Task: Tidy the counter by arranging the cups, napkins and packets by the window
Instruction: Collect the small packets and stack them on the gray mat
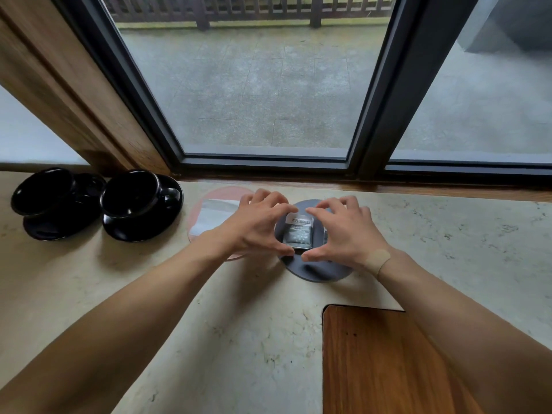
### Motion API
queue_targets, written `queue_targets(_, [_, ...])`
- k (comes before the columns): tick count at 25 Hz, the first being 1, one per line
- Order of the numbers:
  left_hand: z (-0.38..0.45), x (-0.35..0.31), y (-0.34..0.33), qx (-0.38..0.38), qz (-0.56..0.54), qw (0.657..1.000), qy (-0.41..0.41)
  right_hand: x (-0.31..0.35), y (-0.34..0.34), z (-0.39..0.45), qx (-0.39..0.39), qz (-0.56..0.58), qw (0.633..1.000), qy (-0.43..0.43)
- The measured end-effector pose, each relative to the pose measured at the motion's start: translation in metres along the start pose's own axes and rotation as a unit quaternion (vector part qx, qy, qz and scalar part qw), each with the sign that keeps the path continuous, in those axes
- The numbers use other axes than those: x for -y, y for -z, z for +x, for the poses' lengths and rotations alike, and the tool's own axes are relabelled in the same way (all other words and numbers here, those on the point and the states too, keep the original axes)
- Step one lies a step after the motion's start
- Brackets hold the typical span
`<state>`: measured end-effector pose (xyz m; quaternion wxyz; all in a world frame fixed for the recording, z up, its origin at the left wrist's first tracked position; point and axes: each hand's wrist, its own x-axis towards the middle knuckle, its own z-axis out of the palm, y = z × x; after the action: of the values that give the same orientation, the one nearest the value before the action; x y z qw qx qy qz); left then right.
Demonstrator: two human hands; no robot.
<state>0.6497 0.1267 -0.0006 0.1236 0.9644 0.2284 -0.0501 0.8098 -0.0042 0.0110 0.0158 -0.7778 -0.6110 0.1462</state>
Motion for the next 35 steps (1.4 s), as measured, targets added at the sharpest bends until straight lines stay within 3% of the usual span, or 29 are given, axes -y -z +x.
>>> queue_targets(13, [0.001, 0.002, -0.004, -0.017, 0.055, 0.998, -0.03, 0.003, -0.011, 0.005, -0.025, -0.006, 1.0, -0.004])
queue_targets(35, [-0.004, -0.001, -0.003, -0.009, 0.022, 0.999, -0.023, 0.001, -0.014, 0.0, -0.022, 0.0, 1.0, -0.012])
